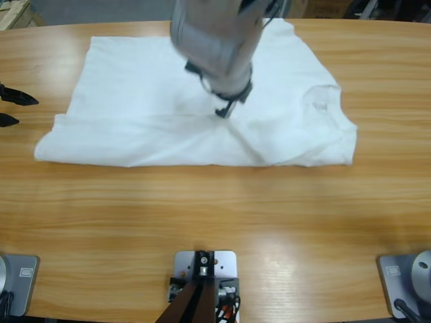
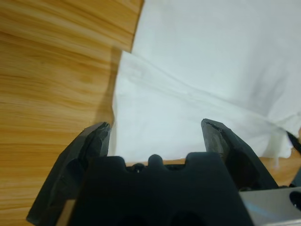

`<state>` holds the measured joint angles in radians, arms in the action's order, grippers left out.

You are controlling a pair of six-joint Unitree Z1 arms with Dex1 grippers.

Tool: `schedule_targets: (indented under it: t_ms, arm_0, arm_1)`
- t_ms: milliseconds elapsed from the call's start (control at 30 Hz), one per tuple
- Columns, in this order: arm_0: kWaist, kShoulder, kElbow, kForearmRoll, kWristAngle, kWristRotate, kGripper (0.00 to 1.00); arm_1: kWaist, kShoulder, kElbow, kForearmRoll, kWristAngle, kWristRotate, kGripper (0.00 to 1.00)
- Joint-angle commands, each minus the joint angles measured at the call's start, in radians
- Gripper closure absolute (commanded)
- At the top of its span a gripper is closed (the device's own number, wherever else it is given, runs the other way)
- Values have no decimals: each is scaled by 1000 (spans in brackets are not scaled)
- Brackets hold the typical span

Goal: Fold clothes

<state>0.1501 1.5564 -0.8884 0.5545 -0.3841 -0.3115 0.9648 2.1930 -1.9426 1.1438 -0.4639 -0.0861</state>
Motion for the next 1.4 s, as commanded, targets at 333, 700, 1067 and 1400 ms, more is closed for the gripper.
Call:
schedule_targets:
  t_ms: [333, 700, 1067, 1400]
  arm_0:
    - [89, -56, 73, 33, -142, -87, 248]
    - [227, -41, 205, 7, -278, -181, 248]
    - [190, -146, 333, -49, -192, -341, 248]
    - [109, -207, 467, -245, -81, -468, 247]
  arm_1:
    - [-236, -561, 177, 144, 308, 174, 0]
    - [-274, -730, 309, 131, 352, 224, 0]
    - [-274, -743, 321, 122, 360, 224, 0]
    - [-305, -754, 327, 120, 365, 215, 0]
